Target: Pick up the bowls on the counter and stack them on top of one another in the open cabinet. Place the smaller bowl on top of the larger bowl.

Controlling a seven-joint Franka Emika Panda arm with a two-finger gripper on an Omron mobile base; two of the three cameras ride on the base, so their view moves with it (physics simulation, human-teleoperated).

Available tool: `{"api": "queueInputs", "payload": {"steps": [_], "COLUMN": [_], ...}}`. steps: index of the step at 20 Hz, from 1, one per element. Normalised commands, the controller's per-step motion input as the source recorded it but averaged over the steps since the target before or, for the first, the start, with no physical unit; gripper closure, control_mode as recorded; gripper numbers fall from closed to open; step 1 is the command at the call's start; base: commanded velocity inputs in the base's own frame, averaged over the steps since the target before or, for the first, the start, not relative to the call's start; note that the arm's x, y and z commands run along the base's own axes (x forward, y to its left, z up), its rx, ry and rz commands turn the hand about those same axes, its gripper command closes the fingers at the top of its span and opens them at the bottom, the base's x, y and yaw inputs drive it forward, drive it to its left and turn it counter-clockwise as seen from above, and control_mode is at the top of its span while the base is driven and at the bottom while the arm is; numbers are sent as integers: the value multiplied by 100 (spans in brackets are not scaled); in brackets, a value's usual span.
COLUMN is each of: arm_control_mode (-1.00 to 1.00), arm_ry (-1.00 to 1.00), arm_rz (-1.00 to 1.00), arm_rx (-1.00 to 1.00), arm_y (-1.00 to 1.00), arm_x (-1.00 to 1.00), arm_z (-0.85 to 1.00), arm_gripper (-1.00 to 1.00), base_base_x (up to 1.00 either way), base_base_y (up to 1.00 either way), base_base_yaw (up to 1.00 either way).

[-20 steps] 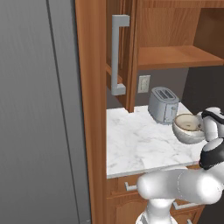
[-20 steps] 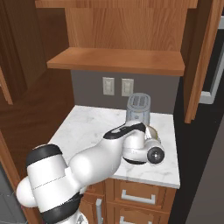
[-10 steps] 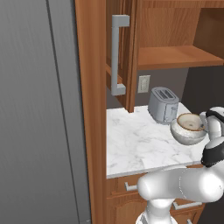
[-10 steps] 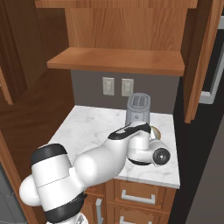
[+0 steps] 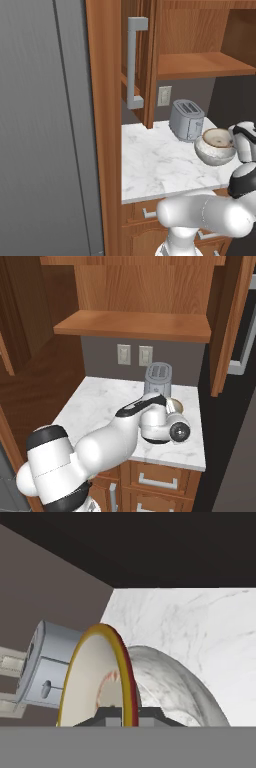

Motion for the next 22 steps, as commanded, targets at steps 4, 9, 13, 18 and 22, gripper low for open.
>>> {"api": "queueInputs", "payload": {"steps": [4,9,13,18,22], "arm_control_mode": [-100,-100,-100,-100,-100], "arm_ry": [1,0,2,0,0], "arm_rz": [0,0,0,0,0], "arm_rx": [-1,0,-3,-4,0], "arm_y": [0,-1,18,20,0], "arm_x": [-8,-2,-5,-7,0], "arm_z": [-11,-6,-1,0,0], "arm_gripper": [100,100,100,100,100], "base_base_x": [0,0,0,0,0], "base_base_y": [0,0,0,0,0], "base_base_yaw": [0,0,0,0,0]}}
